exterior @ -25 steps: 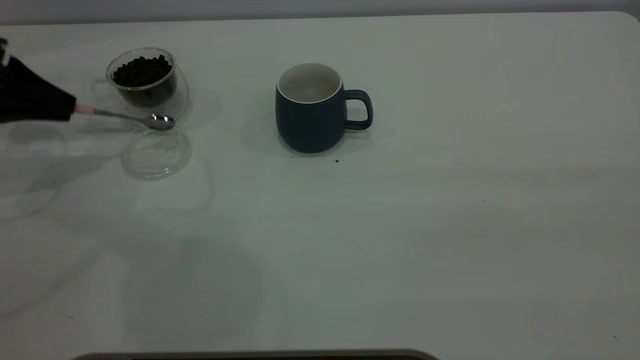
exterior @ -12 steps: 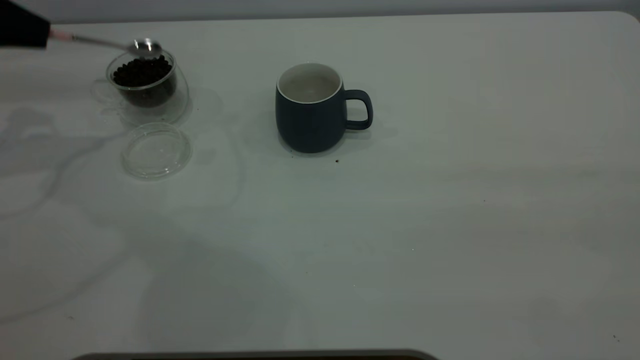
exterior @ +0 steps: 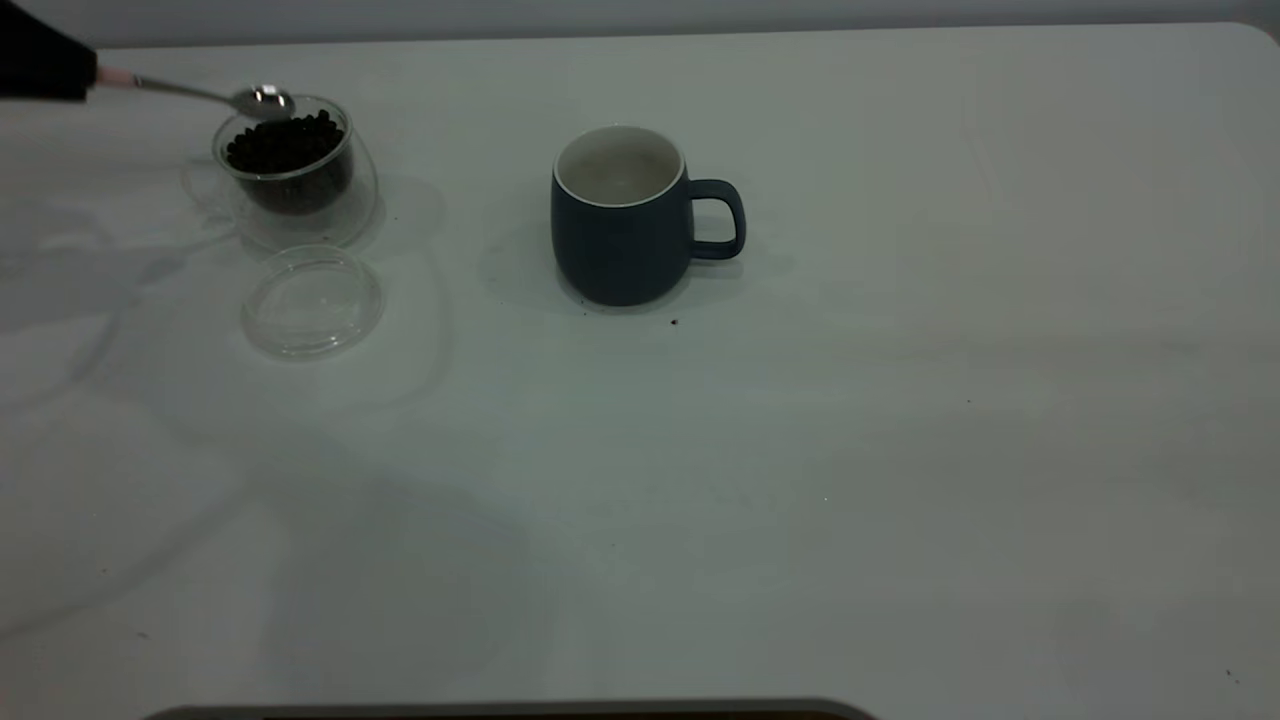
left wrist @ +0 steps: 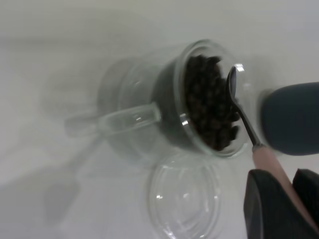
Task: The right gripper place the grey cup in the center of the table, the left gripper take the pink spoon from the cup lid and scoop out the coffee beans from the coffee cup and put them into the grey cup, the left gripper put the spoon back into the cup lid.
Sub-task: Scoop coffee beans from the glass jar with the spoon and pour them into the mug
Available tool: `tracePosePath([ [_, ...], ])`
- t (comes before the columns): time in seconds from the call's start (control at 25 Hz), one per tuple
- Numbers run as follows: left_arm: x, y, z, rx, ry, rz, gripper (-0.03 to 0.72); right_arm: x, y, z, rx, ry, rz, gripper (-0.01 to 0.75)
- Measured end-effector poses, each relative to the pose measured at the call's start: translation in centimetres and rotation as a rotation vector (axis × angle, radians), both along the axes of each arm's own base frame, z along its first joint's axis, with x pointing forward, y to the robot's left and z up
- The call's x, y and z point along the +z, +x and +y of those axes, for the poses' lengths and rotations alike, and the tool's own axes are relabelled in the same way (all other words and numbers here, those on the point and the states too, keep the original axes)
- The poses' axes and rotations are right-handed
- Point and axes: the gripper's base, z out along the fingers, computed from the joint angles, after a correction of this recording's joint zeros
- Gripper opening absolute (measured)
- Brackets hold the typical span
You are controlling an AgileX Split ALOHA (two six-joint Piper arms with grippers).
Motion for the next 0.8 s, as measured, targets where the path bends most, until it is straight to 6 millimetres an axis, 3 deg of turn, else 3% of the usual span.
tracePosePath([
  [0.4, -2.6, 0.0, 0.0, 0.027, -0.017, 0.040, 0.122, 0.0, 0.0, 0.0, 0.000, 0.000, 0.000, 0.506],
  [0.8, -4.0, -0.4, -0.4, 0.034, -0.096, 0.117, 0.122, 0.0, 0.0, 0.0, 0.000, 0.000, 0.000, 0.506],
])
